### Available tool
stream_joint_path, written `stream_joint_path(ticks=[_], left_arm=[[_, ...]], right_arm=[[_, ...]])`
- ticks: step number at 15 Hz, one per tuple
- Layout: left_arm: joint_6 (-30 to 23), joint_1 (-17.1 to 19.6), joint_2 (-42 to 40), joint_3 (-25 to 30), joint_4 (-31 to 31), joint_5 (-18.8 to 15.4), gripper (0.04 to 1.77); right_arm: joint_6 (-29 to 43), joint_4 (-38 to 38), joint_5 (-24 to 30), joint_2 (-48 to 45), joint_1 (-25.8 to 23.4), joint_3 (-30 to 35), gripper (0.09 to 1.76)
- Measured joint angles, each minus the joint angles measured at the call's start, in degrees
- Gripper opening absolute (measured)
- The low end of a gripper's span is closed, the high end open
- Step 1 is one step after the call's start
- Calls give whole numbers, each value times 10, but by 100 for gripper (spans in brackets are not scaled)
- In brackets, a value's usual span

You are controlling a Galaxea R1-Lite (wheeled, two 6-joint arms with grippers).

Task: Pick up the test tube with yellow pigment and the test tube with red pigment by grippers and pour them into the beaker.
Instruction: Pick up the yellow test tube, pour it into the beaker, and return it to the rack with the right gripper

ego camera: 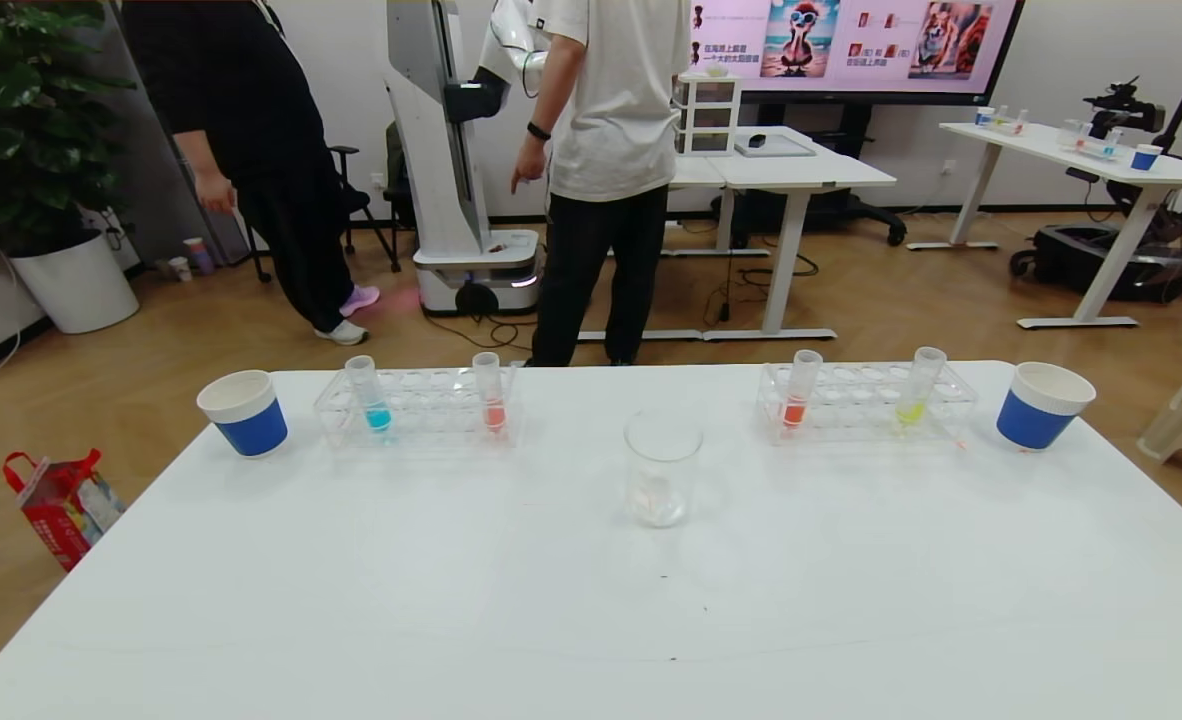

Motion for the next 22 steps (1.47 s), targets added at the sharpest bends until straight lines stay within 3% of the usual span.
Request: stream_joint_path(ticks=[4, 13, 22], left_arm=[[0, 0, 0, 0, 0, 0, 175], [0, 0, 0, 0, 0, 0, 175], [0, 0, 0, 0, 0, 0, 175]], right_arm=[[3, -40, 4, 96, 13, -67, 174], [6, -390, 6, 535, 32, -134, 174], [7, -743, 80, 951, -53, -179, 174]])
